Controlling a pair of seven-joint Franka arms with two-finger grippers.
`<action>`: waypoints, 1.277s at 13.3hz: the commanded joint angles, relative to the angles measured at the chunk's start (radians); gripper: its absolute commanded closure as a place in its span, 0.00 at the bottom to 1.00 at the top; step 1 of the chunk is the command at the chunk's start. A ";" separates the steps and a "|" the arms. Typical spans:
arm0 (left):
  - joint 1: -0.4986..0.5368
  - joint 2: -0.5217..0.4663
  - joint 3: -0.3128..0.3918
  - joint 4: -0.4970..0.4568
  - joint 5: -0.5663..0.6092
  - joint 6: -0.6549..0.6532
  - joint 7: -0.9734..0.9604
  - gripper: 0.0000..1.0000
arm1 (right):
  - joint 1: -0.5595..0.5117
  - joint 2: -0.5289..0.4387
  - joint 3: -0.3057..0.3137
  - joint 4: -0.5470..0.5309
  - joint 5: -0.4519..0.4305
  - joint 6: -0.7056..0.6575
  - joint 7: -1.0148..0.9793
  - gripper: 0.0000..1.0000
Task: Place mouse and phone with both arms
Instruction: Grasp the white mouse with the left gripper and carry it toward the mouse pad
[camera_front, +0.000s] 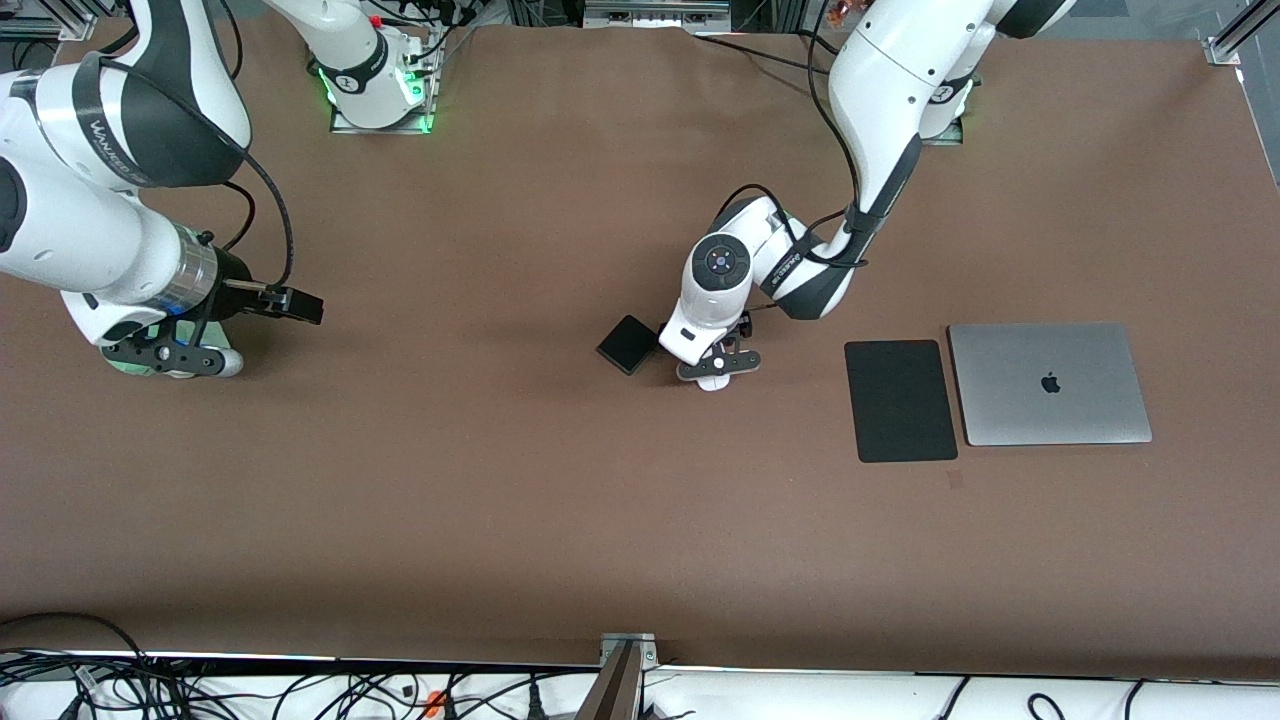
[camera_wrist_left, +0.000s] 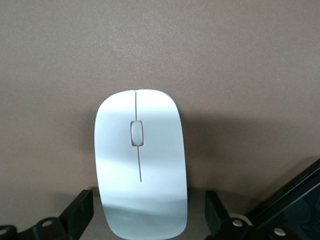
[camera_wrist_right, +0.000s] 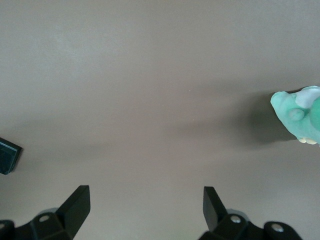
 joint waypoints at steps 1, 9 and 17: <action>-0.002 -0.010 0.005 -0.010 0.012 0.009 0.005 0.23 | 0.003 -0.005 -0.001 -0.009 0.015 0.011 0.015 0.00; 0.026 -0.071 0.028 -0.011 0.014 -0.047 0.119 0.64 | 0.012 0.001 -0.001 -0.009 0.015 0.013 0.019 0.00; 0.228 -0.193 0.048 -0.174 0.003 -0.041 0.447 0.63 | 0.109 0.038 -0.001 -0.009 0.017 0.074 0.185 0.00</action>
